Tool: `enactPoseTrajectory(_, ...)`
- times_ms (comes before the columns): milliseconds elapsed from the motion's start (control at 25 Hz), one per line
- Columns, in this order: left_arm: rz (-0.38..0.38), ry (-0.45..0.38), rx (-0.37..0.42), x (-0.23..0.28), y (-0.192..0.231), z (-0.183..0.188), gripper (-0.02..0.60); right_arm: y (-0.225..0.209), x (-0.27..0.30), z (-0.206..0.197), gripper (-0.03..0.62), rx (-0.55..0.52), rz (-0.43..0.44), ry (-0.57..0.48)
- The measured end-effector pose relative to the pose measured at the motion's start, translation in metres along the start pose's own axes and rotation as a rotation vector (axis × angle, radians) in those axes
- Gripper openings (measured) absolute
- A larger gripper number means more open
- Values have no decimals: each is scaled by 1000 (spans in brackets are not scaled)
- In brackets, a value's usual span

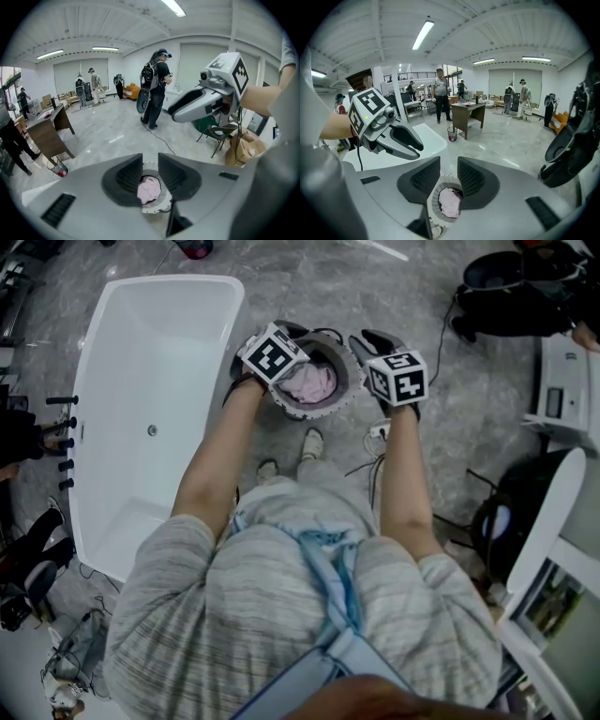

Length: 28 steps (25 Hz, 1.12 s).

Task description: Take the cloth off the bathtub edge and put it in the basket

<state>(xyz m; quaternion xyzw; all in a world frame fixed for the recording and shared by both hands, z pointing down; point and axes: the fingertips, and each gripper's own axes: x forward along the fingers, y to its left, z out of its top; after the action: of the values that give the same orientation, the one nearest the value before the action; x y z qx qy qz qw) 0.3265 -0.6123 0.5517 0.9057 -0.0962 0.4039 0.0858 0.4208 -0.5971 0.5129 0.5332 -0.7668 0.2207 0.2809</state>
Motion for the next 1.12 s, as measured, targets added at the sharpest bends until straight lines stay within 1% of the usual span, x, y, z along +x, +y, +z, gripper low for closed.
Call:
enactPoseTrajectory(80, 4, -57, -20, -8, 0, 9, 86, 5, -5, 6, 91, 12, 32, -35)
enactPoseTrajectory(280, -4, -229, -74, -32, 0, 33, 86, 21, -13, 26, 89, 36, 136, -119)
enactPoseTrajectory(400, -11, -320, -99, -50, 1, 41, 86, 29, -20, 35, 89, 26, 165, -151)
enactPoseTrajectory(520, -13, -393, -113, -66, 0, 46, 86, 38, -29, 45, 89, 20, 189, -208)
enactPoseTrajectory(680, -45, -476, -135, -85, -12, 52, 84, 52, -43, 50, 89, -4, 222, -275)
enactPoseTrajectory(840, -40, -548, -142, -109, -21, 52, 84, 68, -63, 61, 89, 34, 246, -377)
enactPoseTrajectory(1040, -44, -604, -119, -130, -28, 61, 83, 83, -80, 80, 89, 53, 268, -467)
enactPoseTrajectory(1080, -43, -613, -112, -133, -30, 61, 71, 87, -82, 83, 88, 49, 272, -480)
enactPoseTrajectory(1120, -42, -624, -107, -137, -32, 61, 34, 92, -83, 84, 88, 44, 273, -489)
